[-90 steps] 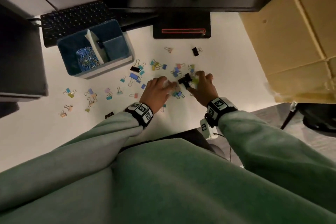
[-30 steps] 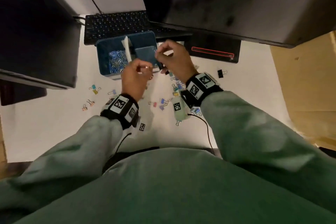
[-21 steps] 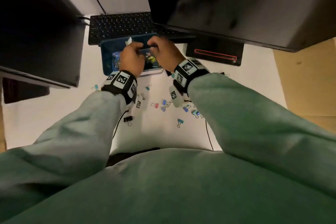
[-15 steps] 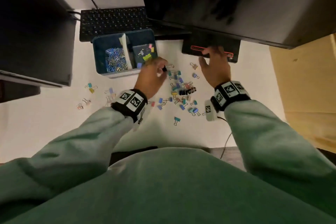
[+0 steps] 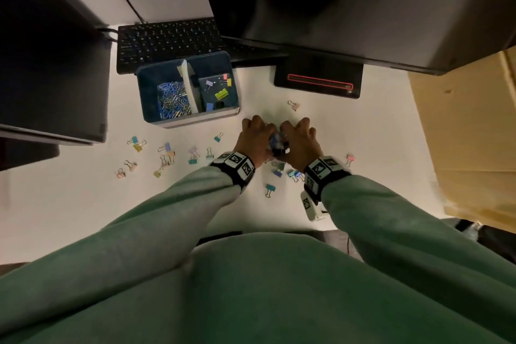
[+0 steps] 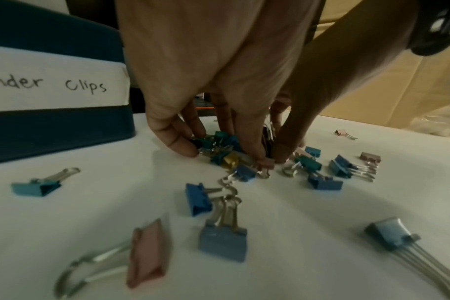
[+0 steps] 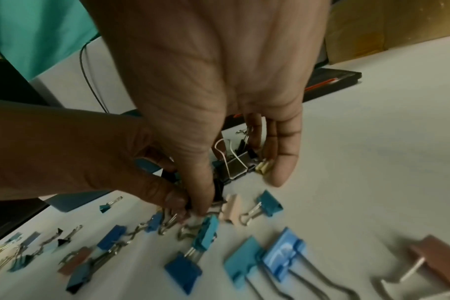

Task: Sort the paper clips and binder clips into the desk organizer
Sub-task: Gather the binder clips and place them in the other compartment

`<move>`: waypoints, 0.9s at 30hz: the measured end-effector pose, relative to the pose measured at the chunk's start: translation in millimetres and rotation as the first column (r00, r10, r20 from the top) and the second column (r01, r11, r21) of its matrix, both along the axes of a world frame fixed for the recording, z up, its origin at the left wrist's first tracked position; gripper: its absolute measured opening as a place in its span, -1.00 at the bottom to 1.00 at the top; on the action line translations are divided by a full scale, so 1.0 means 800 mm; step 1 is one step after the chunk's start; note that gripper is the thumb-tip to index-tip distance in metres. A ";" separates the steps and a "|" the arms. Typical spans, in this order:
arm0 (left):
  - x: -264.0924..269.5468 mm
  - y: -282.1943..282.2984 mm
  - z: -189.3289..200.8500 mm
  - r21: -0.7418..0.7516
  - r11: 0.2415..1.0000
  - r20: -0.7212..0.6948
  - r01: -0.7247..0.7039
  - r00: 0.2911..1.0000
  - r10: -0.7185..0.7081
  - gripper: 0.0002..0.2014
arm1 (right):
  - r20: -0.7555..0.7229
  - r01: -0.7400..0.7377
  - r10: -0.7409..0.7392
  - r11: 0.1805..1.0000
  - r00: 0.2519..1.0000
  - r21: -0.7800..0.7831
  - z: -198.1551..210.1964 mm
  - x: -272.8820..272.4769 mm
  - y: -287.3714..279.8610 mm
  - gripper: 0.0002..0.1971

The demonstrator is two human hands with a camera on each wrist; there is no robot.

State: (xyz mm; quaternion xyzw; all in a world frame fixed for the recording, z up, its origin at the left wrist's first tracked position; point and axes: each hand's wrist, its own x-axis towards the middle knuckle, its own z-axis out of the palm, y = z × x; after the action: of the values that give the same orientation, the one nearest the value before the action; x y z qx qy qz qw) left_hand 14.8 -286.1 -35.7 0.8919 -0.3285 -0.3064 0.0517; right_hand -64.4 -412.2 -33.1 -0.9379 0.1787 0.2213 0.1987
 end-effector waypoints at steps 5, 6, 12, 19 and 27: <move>-0.005 0.005 0.004 -0.091 0.994 -0.046 -0.054 0.998 0.050 -0.59 | 0.038 0.017 -0.018 0.999 0.999 0.046 -0.005 -0.005 -0.008 -0.56; -0.006 0.007 0.003 -0.110 0.993 -0.046 -0.052 0.998 0.047 -0.62 | 0.044 0.008 -0.010 0.998 0.999 0.055 -0.007 -0.007 -0.009 -0.60; -0.011 0.021 0.005 -0.238 0.965 -0.065 -0.111 0.993 0.098 -0.89 | 0.111 0.098 -0.127 0.967 0.986 0.234 0.013 -0.010 -0.022 -0.83; -0.019 0.042 0.015 -0.368 0.909 -0.119 -0.193 0.980 0.160 -0.98 | 0.248 0.102 -0.329 0.764 0.911 0.637 0.106 0.068 0.017 -0.89; 0.002 0.085 0.087 -0.505 0.651 -0.267 -0.568 0.819 0.507 -0.84 | 0.318 -0.017 -0.135 0.901 0.938 0.433 0.109 0.205 0.094 -0.86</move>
State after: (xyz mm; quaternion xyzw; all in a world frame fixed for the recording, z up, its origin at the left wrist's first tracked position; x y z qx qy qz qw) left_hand 16.7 -217.8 33.6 0.8754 -0.1214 -0.2113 0.4174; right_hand 99.9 -336.9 54.0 -0.8889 0.1174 0.0835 0.4348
